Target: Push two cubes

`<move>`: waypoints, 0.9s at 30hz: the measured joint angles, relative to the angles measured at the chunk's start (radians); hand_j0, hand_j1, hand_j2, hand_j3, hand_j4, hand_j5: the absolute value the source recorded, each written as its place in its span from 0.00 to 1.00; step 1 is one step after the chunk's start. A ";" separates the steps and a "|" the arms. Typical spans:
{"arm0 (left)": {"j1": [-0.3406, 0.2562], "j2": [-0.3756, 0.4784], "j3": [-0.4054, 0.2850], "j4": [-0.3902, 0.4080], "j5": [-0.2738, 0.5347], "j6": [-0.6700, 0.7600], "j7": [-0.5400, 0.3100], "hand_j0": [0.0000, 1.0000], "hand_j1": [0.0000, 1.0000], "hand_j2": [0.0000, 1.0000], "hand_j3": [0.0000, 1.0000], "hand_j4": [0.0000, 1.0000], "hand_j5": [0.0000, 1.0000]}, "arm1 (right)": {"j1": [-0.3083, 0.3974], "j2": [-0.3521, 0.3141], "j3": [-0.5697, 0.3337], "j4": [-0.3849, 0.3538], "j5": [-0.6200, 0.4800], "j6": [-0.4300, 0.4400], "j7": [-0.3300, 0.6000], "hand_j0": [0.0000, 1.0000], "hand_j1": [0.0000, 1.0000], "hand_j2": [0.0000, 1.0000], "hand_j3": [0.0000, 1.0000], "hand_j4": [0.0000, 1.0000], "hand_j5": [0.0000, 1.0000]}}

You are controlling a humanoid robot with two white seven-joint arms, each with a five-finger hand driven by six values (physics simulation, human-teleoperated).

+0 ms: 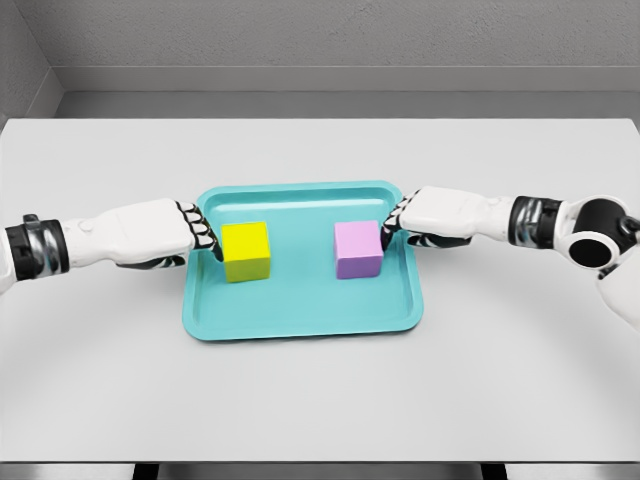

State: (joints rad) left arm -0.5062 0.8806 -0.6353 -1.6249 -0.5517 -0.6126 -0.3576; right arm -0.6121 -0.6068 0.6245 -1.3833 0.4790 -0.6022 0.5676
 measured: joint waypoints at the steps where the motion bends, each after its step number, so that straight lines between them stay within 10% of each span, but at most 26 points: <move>1: 0.000 0.000 0.000 -0.001 0.000 0.000 -0.001 0.68 0.68 0.68 0.68 0.68 0.68 | 0.000 0.002 0.001 0.000 -0.003 0.002 0.000 0.57 0.57 0.57 0.57 0.57 0.57; 27: -0.009 -0.031 0.003 0.015 0.002 0.000 -0.032 0.68 0.68 0.68 0.68 0.68 0.68 | 0.018 0.079 0.019 0.009 -0.037 0.011 -0.013 0.54 0.54 0.54 0.54 0.54 0.54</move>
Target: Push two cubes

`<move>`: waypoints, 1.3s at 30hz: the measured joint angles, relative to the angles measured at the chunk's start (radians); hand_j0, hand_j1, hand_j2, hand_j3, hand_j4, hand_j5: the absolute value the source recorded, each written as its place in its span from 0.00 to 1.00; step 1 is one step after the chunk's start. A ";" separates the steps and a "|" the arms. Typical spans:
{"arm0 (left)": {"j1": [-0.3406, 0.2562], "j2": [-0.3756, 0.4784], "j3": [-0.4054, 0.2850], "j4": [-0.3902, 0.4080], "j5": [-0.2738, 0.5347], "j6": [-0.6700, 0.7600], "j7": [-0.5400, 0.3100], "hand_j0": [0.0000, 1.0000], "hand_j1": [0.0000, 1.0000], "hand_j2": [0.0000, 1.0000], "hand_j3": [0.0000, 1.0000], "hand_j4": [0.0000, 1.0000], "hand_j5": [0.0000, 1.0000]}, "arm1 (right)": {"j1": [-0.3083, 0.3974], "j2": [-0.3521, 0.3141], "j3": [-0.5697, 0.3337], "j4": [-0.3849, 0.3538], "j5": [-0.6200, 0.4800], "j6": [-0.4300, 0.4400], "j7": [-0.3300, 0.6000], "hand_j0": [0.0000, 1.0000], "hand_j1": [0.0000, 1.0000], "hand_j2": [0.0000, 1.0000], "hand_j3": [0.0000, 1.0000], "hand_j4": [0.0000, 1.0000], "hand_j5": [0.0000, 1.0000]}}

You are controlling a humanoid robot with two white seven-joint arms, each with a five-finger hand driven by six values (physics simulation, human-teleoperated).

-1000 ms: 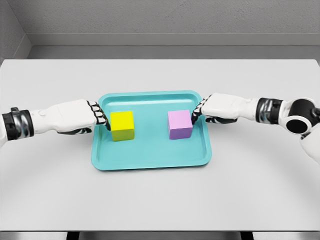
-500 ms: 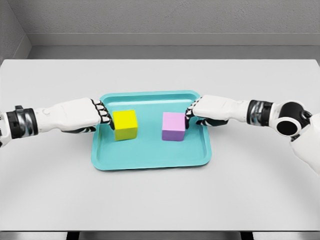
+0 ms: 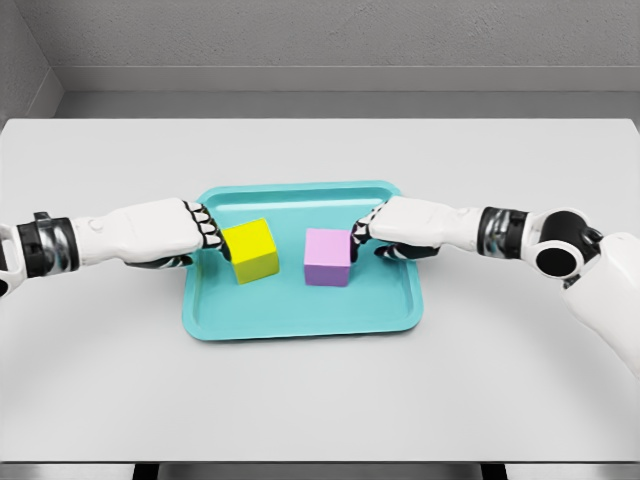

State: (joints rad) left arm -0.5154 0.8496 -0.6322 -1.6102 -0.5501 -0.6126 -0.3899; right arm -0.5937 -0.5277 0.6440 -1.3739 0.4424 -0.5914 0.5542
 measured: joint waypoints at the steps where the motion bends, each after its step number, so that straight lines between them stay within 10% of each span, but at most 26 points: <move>1: -0.002 0.001 0.001 0.005 0.000 0.000 0.000 0.68 0.68 0.68 0.68 0.68 0.68 | 0.000 0.005 0.000 0.001 0.002 -0.002 0.000 0.54 0.54 0.54 0.54 0.54 0.54; 15: -0.015 -0.015 -0.002 0.048 -0.001 0.000 0.000 0.68 0.68 0.68 0.68 0.68 0.68 | 0.000 0.049 -0.005 0.029 0.023 -0.016 0.001 0.54 0.54 0.54 0.54 0.54 0.54; 39: 0.046 -0.020 -0.003 -0.147 -0.001 0.000 -0.044 0.67 0.67 0.67 0.67 0.67 0.67 | -0.005 0.063 -0.031 0.031 0.036 -0.022 0.005 0.54 0.54 0.54 0.54 0.54 0.54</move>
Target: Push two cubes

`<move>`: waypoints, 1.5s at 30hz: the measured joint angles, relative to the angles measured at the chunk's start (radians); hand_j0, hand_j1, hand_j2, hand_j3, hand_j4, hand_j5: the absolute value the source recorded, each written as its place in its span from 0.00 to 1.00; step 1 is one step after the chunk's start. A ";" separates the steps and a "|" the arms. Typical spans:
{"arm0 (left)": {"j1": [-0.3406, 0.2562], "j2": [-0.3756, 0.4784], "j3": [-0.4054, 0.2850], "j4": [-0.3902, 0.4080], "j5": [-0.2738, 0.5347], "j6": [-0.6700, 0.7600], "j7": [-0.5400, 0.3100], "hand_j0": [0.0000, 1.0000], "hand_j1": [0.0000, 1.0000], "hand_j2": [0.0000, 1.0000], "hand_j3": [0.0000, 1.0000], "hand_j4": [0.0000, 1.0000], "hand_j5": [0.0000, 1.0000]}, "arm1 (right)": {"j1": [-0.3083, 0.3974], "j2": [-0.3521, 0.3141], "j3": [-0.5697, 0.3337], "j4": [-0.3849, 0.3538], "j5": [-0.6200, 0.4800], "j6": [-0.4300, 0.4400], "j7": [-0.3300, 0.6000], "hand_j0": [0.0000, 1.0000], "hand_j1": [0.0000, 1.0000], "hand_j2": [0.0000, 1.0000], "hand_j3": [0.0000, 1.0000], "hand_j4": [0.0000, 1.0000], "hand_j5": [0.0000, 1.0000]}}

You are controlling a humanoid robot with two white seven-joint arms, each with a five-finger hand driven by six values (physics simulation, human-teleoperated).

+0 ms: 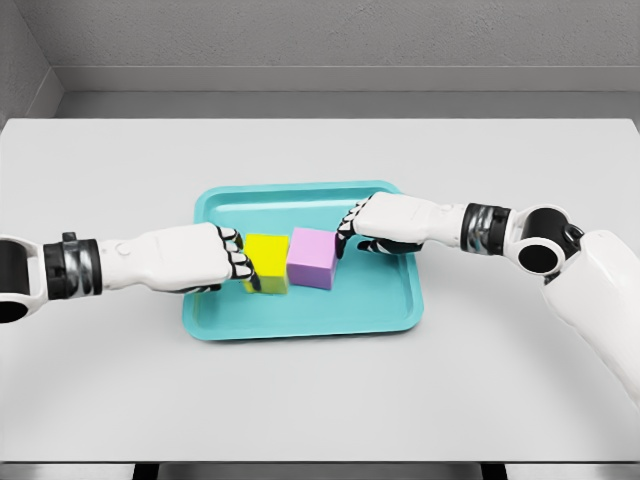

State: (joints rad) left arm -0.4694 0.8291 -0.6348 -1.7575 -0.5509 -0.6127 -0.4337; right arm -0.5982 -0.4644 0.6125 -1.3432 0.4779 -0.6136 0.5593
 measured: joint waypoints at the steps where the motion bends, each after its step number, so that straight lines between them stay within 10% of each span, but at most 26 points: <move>1: -0.002 0.000 0.001 0.000 0.000 0.000 -0.005 0.67 0.67 0.67 0.67 0.67 0.67 | 0.002 -0.004 0.000 0.000 0.000 0.000 0.000 0.54 0.54 0.54 0.54 0.54 0.54; 45: -0.009 0.178 0.176 0.175 0.162 0.000 -0.021 0.72 0.72 0.72 0.72 0.72 0.72 | -0.133 0.095 0.052 0.127 0.105 0.000 0.009 0.54 0.54 0.54 0.54 0.54 0.54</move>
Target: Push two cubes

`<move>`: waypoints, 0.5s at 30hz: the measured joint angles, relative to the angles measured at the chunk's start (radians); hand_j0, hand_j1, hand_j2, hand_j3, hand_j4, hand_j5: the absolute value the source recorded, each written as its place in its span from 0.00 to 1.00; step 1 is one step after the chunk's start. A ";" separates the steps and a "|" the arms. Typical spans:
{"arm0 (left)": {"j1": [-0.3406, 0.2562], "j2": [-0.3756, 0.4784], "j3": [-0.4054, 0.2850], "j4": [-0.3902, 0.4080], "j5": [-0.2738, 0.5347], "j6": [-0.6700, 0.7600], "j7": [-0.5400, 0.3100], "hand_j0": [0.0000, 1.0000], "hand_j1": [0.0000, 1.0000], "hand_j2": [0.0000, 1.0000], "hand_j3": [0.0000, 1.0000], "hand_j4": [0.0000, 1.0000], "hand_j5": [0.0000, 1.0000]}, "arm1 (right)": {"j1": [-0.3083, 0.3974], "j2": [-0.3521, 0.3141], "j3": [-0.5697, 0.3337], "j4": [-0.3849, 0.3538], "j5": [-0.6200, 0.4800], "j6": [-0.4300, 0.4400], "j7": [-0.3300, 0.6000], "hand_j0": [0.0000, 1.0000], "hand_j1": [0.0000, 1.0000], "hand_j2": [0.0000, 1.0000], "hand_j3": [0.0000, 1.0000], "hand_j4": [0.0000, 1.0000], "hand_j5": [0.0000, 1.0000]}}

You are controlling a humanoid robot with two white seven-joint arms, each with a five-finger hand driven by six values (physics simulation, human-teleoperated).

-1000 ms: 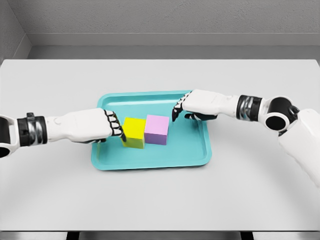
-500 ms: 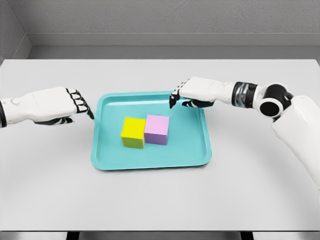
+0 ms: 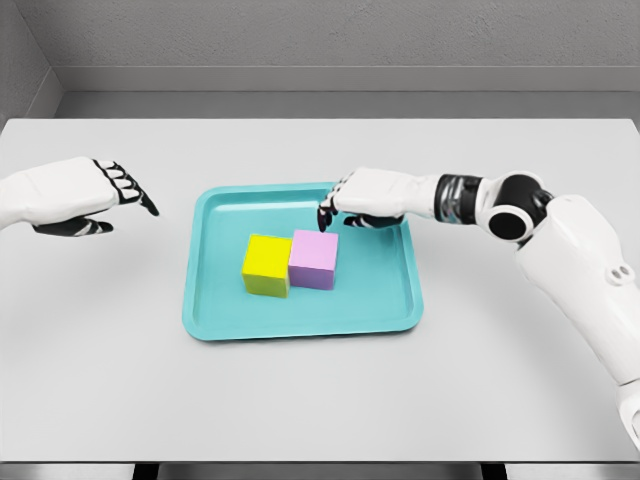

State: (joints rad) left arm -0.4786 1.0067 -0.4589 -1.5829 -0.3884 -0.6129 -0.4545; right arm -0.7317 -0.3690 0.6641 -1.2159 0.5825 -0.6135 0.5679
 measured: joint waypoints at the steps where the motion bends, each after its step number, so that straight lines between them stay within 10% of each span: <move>1: 0.002 0.003 0.001 0.001 0.002 0.000 0.000 0.72 0.72 0.72 0.72 0.72 0.72 | 0.000 0.000 0.004 -0.001 0.004 0.000 0.000 0.54 0.54 0.54 0.54 0.54 0.54; 15: 0.002 0.021 0.003 -0.004 0.011 0.000 0.000 0.72 0.72 0.72 0.72 0.72 0.72 | -0.006 0.017 0.047 -0.028 0.014 0.017 -0.005 0.54 0.54 0.54 0.54 0.54 0.54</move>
State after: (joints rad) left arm -0.4771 1.0277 -0.4559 -1.5869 -0.3771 -0.6129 -0.4545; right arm -0.7379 -0.3516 0.7106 -1.2435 0.5964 -0.5969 0.5626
